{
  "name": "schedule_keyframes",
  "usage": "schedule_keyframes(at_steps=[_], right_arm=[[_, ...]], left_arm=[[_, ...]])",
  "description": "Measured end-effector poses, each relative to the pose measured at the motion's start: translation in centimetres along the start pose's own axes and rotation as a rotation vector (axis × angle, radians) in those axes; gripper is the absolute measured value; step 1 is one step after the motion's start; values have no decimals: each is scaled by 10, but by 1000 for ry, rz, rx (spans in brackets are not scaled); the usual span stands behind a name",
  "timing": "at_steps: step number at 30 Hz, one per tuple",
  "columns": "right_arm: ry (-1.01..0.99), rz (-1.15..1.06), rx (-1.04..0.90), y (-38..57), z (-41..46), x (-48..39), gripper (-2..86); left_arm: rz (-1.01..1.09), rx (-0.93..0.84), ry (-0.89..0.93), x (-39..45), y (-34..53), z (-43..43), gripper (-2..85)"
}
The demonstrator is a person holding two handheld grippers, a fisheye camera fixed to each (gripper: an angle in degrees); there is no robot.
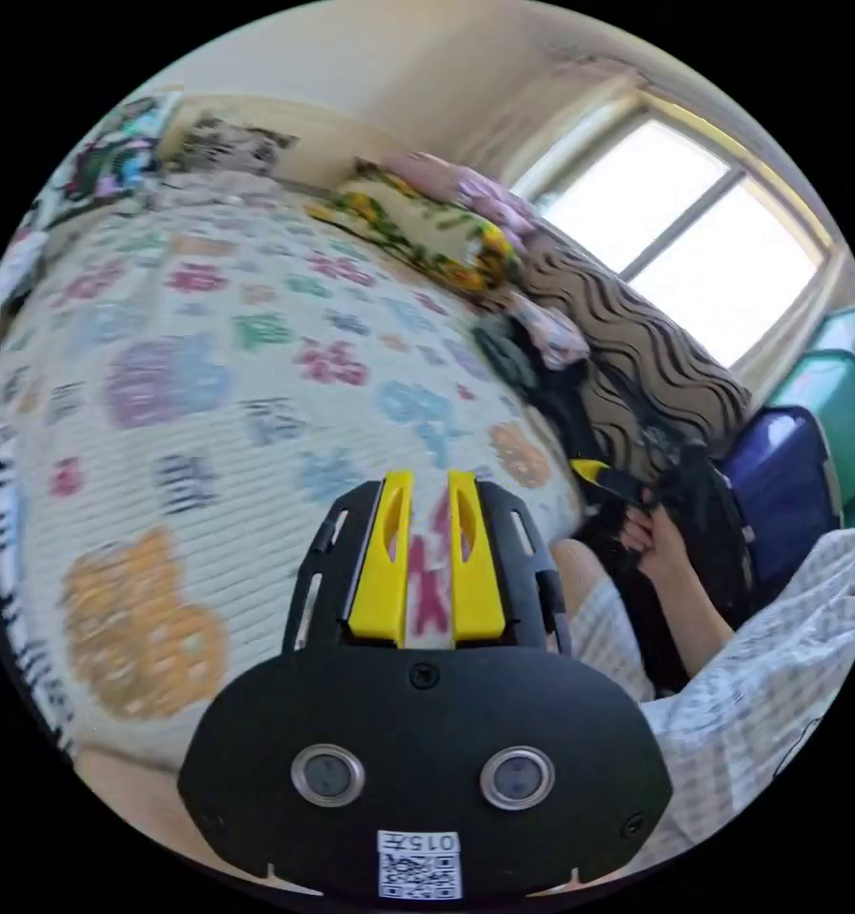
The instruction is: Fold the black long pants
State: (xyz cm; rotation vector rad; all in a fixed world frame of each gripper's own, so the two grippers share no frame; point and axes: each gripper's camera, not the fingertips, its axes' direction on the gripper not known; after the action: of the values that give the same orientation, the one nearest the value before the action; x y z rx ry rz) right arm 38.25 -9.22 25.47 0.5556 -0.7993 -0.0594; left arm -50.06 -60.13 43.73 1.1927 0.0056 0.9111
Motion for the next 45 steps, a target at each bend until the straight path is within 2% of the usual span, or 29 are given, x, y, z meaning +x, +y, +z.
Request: schedule_keyframes(at_steps=[2,6,9,11,15,19,24,29,31,34,37,41,45], right_arm=[[-89,11,-40,10,33,-38,48],[-208,-126,-203,14,103,-127,47],[-242,-215,-298,10,156,-184,47],[-298,-255,-341,4,192,-219,48],[-420,-348,-440,-11,286,-310,56],[-438,-382,-552,-17,372,-383,71],[-306,-396,-698,-3,482,-455,99],[-128,-444,-764,18,538,-483,78],[-106,-454,-771,19,543,-485,54],[-190,-415,-740,10,526,-475,15],[-350,-350,-622,-6,478,-443,3],[-487,-264,-429,-32,377,-368,-1],[-516,-110,-227,-32,253,-266,-3]], left_arm=[[-108,57,-167,-32,10,-64,89],[-300,168,-537,-83,43,-195,107],[-417,158,-703,-104,71,-257,118],[-479,167,-720,-116,93,-282,120],[-629,178,-631,-134,142,-316,123],[-699,242,-549,-131,169,-341,124],[-769,439,-511,-115,196,-409,120],[-771,493,-402,-114,194,-450,103],[-753,475,-375,-112,187,-455,80],[-721,498,-359,-86,185,-479,49],[-631,654,-212,-40,186,-511,29],[-348,741,-22,63,147,-535,12],[-63,707,167,179,102,-513,5]])
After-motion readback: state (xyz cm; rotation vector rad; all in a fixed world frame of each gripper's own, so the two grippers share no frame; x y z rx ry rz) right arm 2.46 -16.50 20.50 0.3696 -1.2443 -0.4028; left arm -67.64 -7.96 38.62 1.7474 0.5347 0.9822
